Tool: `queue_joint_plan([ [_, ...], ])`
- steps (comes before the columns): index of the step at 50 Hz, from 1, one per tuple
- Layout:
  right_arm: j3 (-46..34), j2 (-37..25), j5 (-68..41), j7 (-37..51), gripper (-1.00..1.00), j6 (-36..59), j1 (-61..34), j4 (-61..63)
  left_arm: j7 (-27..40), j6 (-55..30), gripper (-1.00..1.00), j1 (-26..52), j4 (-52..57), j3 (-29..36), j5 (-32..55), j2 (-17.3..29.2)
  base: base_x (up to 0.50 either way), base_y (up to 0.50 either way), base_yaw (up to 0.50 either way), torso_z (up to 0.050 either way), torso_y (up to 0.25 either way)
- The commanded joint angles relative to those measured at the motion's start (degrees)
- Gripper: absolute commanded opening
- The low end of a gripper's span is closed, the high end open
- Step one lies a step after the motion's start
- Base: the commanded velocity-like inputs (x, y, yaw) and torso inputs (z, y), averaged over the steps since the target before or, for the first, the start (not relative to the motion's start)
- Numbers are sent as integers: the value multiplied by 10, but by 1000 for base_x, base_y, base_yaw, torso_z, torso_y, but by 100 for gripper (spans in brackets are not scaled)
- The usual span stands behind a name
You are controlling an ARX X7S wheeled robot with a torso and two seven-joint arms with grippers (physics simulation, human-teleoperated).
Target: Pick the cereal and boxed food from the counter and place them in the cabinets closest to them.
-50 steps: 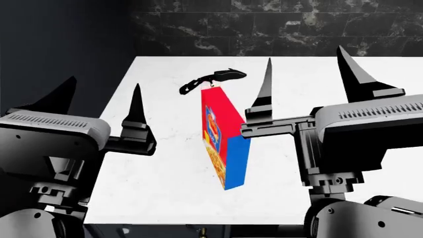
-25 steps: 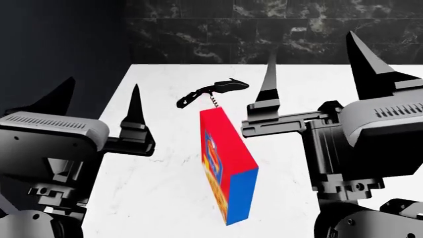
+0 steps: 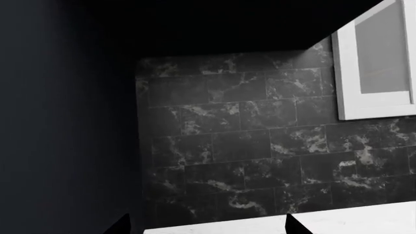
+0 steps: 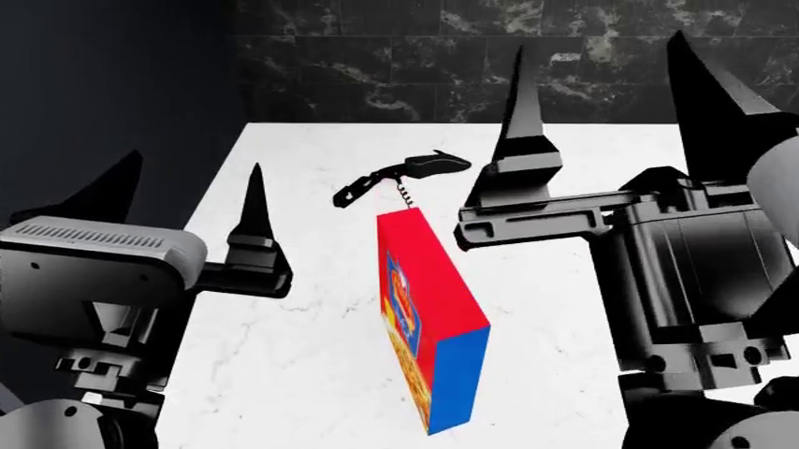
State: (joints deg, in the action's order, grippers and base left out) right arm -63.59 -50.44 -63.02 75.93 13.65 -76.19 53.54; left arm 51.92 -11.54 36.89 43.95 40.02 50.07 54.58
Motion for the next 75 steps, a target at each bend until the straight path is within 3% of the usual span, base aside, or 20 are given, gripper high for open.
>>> queue_joint_plan([
  [1, 21, 16, -100, 14, 100, -17, -35, 34, -4, 3, 100, -3, -5, 1, -3, -3, 0, 0, 0, 0, 0],
  [22, 8, 61, -286, 76, 100, 25, -144, 64, -6, 0, 100, 1, -9, 0, -4, -5, 0, 0, 0, 0, 0],
  [27, 74, 84, -320, 84, 100, 63, -120, 65, 0, 3, 100, -5, -3, -5, -2, 5, 248, 1, 0, 0, 0],
  [34, 268, 171, -429, 139, 100, 227, -26, 64, 4, 3, 100, -8, 0, -7, -3, 10, 161, 1, 0, 0, 2],
  [47, 168, 182, -421, 138, 100, 195, -13, 38, 5, 9, 100, -17, 0, -9, -8, 14, 0, 0, 0, 0, 0],
  [62, -15, 118, -393, 140, 100, 53, -104, 64, 0, 3, 100, -9, -6, -7, -8, 7, 0, 0, 0, 0, 0],
  [75, 5, 120, -413, 141, 100, 74, -73, 65, -9, 6, 100, -11, -17, -3, -14, -2, 0, 0, 0, 0, 0],
])
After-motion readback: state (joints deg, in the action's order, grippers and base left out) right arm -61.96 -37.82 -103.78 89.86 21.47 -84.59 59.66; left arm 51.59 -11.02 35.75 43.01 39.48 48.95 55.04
